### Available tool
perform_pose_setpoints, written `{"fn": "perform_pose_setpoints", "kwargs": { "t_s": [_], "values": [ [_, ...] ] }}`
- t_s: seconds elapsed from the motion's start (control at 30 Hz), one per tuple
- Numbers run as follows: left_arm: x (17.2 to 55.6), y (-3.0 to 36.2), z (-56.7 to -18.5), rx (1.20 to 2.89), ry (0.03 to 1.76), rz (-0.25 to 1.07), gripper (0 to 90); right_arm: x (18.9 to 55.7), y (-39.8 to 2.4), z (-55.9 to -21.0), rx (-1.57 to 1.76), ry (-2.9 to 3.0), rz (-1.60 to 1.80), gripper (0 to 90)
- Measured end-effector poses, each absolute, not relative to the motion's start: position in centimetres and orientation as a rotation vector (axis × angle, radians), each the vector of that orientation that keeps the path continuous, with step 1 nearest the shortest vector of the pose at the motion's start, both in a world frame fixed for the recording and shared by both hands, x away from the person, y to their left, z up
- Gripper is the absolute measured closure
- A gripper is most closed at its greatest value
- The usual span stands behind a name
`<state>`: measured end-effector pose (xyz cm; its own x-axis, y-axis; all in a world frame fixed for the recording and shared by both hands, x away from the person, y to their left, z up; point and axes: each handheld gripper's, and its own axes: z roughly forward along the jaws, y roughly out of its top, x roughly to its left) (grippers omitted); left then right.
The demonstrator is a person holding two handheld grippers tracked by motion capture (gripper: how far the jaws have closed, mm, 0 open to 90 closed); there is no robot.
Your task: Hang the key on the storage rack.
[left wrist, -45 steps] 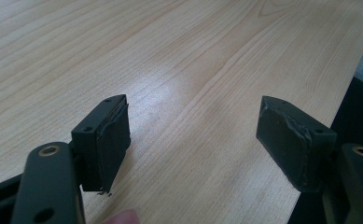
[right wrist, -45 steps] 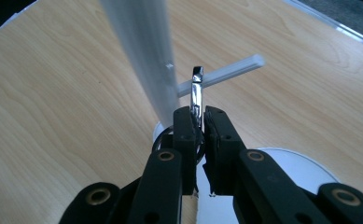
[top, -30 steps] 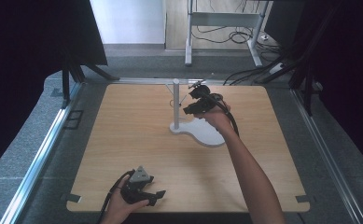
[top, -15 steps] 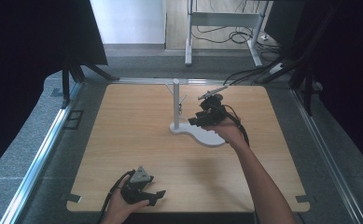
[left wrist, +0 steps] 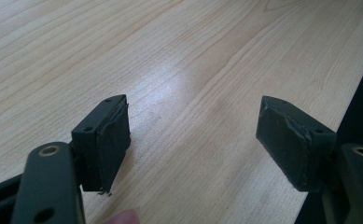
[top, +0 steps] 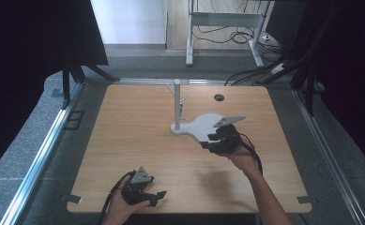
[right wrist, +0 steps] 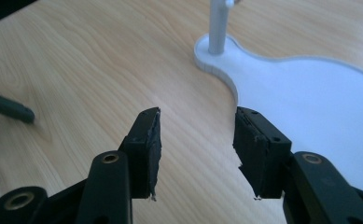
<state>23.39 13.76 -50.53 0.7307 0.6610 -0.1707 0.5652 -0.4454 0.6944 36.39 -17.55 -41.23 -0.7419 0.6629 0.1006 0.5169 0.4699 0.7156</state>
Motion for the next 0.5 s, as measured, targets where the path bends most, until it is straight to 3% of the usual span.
{"fn": "perform_pose_setpoints", "kwargs": {
  "t_s": [0.5],
  "values": [
    [23.4, 14.1, -50.4, 2.153, 0.939, 0.168, 26.4, 32.5, -21.4, -45.5, 1.094, 2.472, 1.178, 51.5]
  ]
}}
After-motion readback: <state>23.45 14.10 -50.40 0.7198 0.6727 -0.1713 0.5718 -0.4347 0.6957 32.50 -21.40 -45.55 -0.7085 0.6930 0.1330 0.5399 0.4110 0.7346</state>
